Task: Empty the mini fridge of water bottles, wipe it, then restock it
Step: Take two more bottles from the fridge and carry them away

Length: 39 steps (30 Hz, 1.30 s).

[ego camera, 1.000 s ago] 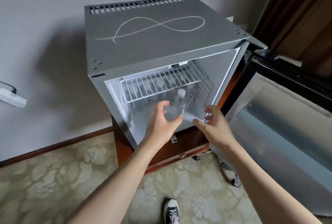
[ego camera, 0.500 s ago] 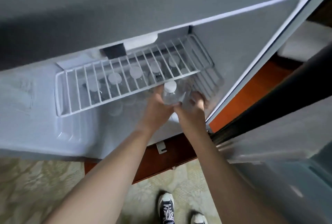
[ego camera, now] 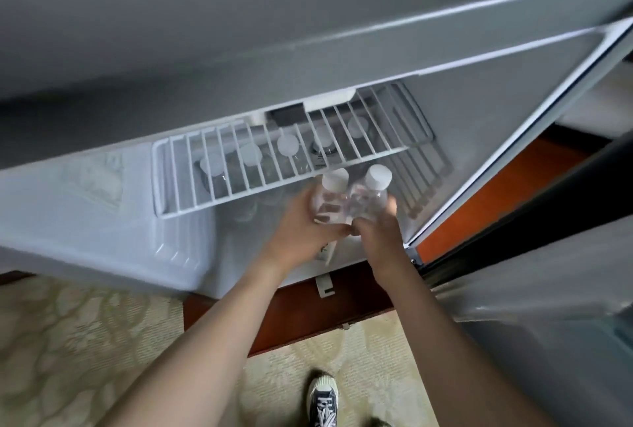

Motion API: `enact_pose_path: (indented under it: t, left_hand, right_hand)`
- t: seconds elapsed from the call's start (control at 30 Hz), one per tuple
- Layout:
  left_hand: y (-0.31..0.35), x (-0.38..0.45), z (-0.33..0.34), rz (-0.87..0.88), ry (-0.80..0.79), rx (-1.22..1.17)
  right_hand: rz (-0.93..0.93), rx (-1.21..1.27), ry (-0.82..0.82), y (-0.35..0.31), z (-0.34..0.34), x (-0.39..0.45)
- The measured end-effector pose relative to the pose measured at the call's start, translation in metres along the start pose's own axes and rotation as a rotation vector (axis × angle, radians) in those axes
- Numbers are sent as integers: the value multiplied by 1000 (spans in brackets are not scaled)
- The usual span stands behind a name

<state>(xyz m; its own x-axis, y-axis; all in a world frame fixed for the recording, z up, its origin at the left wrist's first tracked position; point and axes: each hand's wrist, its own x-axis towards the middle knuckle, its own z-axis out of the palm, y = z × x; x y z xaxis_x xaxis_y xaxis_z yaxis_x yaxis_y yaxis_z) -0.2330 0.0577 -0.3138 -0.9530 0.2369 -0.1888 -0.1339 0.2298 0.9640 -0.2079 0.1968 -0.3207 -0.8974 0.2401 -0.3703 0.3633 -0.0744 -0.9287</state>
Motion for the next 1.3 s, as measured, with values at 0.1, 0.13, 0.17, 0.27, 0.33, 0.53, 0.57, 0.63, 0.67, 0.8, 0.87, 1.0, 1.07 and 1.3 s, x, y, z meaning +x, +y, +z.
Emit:
enact_pose_path:
  t: [0.1, 0.13, 0.17, 0.27, 0.33, 0.53, 0.57, 0.63, 0.67, 0.8, 0.87, 1.0, 1.07, 1.3]
  left_hand:
    - [17, -34, 4, 18, 12, 27]
    - [22, -46, 6, 26, 26, 13]
    - [27, -57, 7, 30, 52, -15]
    - [54, -97, 8, 65, 170, -73]
    - [79, -130, 4, 87, 281, -70]
    - [157, -248, -1, 205, 496, -12]
    - [167, -269, -3, 217, 539, -4]
    - [182, -302, -11, 218, 628, -28]
    - [187, -324, -16, 215, 682, -47]
    - [195, -414, -49, 194, 905, -95]
    - [192, -459, -66, 186, 1028, -91]
    - [179, -555, -101, 153, 1263, -115]
    - [168, -603, -119, 121, 1337, -120]
    - [136, -749, -194, 93, 1634, -55]
  right_hand:
    - [-48, 58, -117, -3, -8, -25]
    - [-60, 71, -139, -6, -11, -36]
    - [-80, 73, -152, -13, -14, -49]
    - [-217, 32, -235, -40, -25, -87]
    - [-331, -22, -339, -62, -32, -114]
    - [-441, 43, -429, -115, -51, -210]
    - [-461, 67, -456, -123, -49, -226]
    - [-494, 95, -511, -135, -39, -252]
    - [-510, 105, -552, -139, -32, -268]
    - [-538, 72, -729, -139, 12, -334]
    - [-546, 46, -816, -133, 39, -366]
    - [-556, 15, -993, -118, 110, -439]
    - [-552, 9, -1095, -108, 150, -478]
    - [-516, -34, -1378, -71, 275, -604]
